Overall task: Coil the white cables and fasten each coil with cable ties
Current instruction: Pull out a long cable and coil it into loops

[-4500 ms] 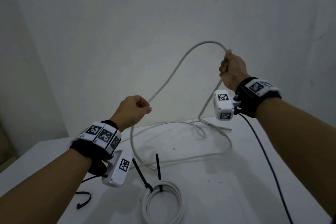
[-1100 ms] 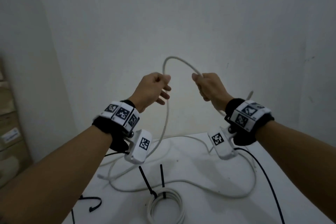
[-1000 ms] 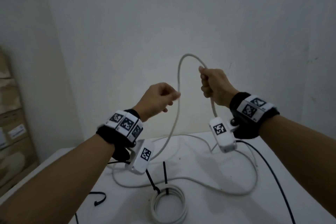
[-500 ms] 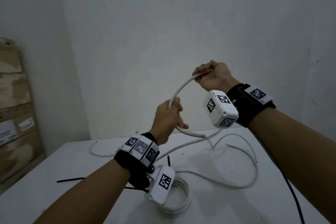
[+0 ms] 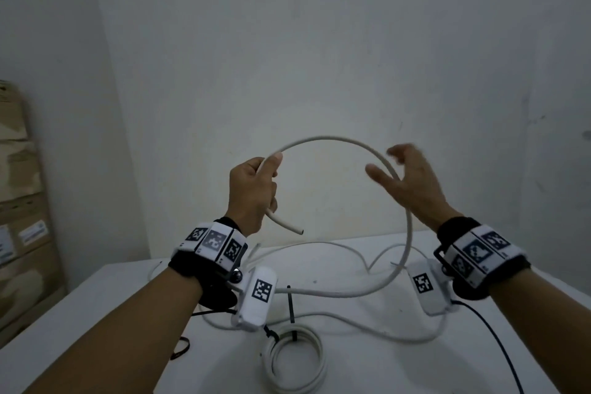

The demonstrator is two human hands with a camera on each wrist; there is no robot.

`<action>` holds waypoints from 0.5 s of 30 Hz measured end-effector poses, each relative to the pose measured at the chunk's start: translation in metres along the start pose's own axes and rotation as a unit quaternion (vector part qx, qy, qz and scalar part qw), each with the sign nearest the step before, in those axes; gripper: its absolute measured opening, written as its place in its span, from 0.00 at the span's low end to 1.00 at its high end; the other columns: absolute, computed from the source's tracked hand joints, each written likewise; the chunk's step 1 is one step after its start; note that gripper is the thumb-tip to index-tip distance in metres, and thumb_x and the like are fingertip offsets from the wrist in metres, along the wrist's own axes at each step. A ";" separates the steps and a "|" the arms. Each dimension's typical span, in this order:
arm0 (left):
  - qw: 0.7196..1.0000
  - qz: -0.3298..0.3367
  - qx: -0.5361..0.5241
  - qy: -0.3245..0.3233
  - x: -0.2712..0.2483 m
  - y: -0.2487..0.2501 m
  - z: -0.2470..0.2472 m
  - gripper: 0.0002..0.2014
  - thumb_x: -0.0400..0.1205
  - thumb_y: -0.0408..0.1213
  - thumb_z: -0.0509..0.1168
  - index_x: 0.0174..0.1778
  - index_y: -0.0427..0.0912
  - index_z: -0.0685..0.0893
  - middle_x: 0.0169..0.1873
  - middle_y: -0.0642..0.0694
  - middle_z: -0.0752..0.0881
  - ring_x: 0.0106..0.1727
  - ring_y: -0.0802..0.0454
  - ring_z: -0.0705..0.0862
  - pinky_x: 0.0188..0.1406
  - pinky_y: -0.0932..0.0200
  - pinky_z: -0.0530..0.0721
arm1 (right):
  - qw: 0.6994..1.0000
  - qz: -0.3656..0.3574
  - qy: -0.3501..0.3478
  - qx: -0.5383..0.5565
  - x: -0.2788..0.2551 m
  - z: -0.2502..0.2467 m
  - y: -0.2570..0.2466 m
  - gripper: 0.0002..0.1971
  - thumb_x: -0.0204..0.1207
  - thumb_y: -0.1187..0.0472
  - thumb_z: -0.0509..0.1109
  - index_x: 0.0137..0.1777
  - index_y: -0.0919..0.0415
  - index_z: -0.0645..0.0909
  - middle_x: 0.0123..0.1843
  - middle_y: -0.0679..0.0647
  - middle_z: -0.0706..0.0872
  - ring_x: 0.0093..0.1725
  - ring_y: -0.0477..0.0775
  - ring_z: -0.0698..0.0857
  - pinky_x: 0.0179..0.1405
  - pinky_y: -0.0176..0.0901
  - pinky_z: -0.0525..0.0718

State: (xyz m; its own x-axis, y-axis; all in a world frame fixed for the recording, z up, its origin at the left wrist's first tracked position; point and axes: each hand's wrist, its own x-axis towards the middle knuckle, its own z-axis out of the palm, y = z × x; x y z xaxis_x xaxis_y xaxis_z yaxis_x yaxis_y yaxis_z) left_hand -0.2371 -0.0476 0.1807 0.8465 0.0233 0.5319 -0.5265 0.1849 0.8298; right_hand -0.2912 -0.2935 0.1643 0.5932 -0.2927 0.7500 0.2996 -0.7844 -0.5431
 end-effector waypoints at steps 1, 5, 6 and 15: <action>1.000 0.005 0.002 0.001 0.001 0.002 0.001 0.22 0.80 0.43 0.69 0.24 0.43 0.68 0.13 0.51 0.63 0.12 0.53 0.60 0.13 0.65 0.66 | 0.993 0.040 -0.089 0.067 0.000 -0.001 0.003 0.18 0.77 0.44 0.67 0.55 0.60 0.75 0.47 0.55 0.82 0.43 0.51 0.80 0.42 0.44 0.78; 0.996 0.036 0.046 0.063 0.007 0.004 0.010 0.24 0.82 0.47 0.66 0.24 0.44 0.64 0.16 0.50 0.64 0.16 0.51 0.63 0.14 0.60 0.71 | 0.927 0.128 -0.188 0.298 -0.001 0.000 -0.002 0.19 0.85 0.48 0.55 0.43 0.62 0.76 0.27 0.55 0.77 0.25 0.52 0.72 0.23 0.41 0.72; 0.993 0.045 0.054 0.091 0.009 0.003 0.014 0.24 0.83 0.49 0.64 0.25 0.44 0.64 0.18 0.48 0.66 0.19 0.49 0.66 0.16 0.56 0.74 | 0.919 0.129 -0.176 0.328 -0.002 0.003 -0.008 0.18 0.86 0.49 0.54 0.41 0.61 0.75 0.25 0.53 0.75 0.23 0.51 0.69 0.20 0.37 0.68; 0.971 0.072 0.007 0.228 0.005 0.012 0.062 0.20 0.88 0.49 0.49 0.45 0.36 0.76 0.37 0.42 0.80 0.38 0.39 0.82 0.24 0.54 0.82 | 0.817 0.168 -0.132 0.536 -0.024 0.053 -0.069 0.17 0.84 0.47 0.57 0.56 0.63 0.70 0.45 0.63 0.85 0.41 0.57 0.87 0.34 0.51 0.88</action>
State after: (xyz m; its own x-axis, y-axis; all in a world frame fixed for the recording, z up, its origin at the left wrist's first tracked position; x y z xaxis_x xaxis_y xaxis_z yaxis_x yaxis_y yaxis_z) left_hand -0.2441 -0.1057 0.2043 0.7090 0.4817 0.5151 -0.6403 0.1334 0.7565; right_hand -0.2868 -0.2031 0.1641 0.8746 -0.1535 0.4599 0.4848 0.2861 -0.8265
